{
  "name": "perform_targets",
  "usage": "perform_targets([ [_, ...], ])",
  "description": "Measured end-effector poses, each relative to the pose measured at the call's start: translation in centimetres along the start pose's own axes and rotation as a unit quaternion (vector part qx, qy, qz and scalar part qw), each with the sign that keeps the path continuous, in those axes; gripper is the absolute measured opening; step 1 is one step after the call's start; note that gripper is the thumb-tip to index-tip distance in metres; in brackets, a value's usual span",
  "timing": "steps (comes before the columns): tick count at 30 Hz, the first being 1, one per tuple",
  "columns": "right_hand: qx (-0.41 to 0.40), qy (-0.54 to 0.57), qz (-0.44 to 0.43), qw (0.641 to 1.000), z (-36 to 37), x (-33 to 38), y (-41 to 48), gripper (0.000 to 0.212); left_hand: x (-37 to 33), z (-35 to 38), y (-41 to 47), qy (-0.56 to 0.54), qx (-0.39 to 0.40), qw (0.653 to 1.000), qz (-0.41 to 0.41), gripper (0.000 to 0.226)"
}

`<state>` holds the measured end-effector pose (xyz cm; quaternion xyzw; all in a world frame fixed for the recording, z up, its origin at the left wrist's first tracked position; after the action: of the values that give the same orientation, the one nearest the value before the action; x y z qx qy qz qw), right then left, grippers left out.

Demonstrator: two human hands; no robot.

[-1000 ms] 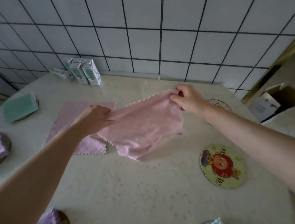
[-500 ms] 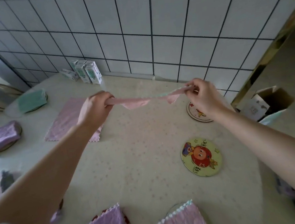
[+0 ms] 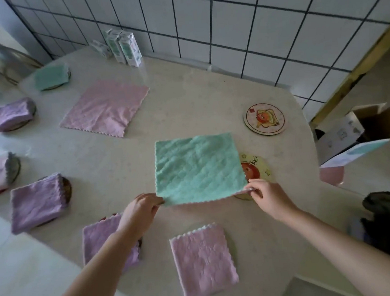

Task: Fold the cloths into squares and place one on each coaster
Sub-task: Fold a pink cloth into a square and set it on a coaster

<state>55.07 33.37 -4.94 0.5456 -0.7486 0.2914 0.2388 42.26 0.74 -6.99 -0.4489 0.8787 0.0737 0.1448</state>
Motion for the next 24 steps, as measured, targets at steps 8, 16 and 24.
perform_targets([
  [8,0.024,0.039,0.039,0.998,0.7,-2.0,-4.2,0.012,-1.1,0.3,-4.3,-0.091,0.040,0.989,-0.105,0.014],
  [16,-0.039,0.135,0.100,0.985,-0.5,-1.5,0.0,0.004,0.7,0.7,-0.7,-0.248,0.042,0.926,-0.282,0.007],
  [24,-0.092,0.268,0.189,0.940,-0.5,-0.8,9.0,0.004,2.5,1.9,5.3,-0.414,-0.001,0.826,-0.383,0.021],
])
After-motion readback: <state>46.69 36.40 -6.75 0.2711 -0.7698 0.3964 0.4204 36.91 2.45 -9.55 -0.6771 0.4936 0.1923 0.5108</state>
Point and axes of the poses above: each hand's wrist, its own y-axis towards the middle knuckle, its own z-axis out of the palm, x = y × z, the point moved 3 cm from there along y, towards the middle knuckle, and after that the axes turned 6 degrees about y, right-handed, at the moved point
